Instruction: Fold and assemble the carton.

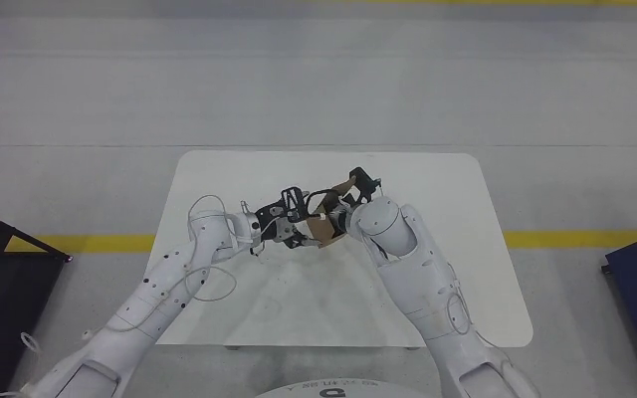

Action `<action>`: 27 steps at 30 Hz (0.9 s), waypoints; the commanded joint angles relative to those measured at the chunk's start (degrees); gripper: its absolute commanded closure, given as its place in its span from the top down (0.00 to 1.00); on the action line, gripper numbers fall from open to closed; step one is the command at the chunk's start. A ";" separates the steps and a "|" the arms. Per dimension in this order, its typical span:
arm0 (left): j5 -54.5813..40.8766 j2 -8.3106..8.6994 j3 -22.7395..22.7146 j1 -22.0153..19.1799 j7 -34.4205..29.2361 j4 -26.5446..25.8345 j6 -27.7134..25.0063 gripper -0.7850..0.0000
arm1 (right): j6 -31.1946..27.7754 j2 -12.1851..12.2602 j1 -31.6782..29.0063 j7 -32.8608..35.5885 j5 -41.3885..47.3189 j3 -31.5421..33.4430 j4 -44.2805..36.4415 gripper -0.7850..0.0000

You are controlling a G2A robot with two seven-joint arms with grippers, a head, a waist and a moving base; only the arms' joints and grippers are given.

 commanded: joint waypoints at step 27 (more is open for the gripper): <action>-0.98 -2.45 0.43 -0.38 -5.49 2.74 11.53 1.00 | -2.15 2.18 -3.77 1.60 0.07 -1.62 -5.10 0.00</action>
